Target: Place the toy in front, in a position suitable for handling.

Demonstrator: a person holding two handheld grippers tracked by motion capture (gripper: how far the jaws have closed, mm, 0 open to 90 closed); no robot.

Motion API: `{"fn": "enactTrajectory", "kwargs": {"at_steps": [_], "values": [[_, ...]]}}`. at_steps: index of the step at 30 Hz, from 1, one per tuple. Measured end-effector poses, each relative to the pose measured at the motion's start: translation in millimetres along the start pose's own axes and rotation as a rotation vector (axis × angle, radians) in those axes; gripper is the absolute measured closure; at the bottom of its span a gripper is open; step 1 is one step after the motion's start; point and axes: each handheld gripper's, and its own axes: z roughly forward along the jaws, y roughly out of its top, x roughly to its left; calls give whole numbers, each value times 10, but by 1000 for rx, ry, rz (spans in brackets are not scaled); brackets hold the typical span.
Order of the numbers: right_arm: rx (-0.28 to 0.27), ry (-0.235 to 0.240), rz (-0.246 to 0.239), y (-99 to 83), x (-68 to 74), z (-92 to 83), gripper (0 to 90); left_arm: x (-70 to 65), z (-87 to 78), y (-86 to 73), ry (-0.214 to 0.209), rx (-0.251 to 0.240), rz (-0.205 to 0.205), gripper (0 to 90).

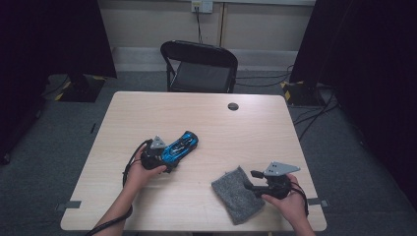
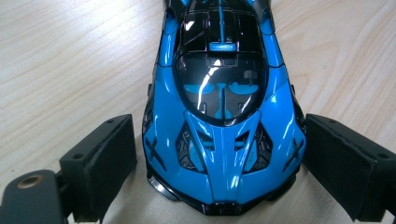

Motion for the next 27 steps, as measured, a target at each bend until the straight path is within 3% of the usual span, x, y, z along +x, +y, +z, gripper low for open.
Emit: {"fn": "enactTrajectory", "kwargs": {"at_steps": [3,8,11,24,27], "values": [[5,40,-7,4,101,44,452,0,0,0,0,0,0,105],[43,97,-64,-15,246,202,443,0,0,0,0,0,1,105],[93,93,-94,-49,268,279,442,0,0,0,0,0,1,105],[100,61,-48,-97,291,363,518,-9,-4,-2,7,1,-5,106],[115,48,-60,-79,306,371,536,-10,-1,0,19,0,-14,105]]}}
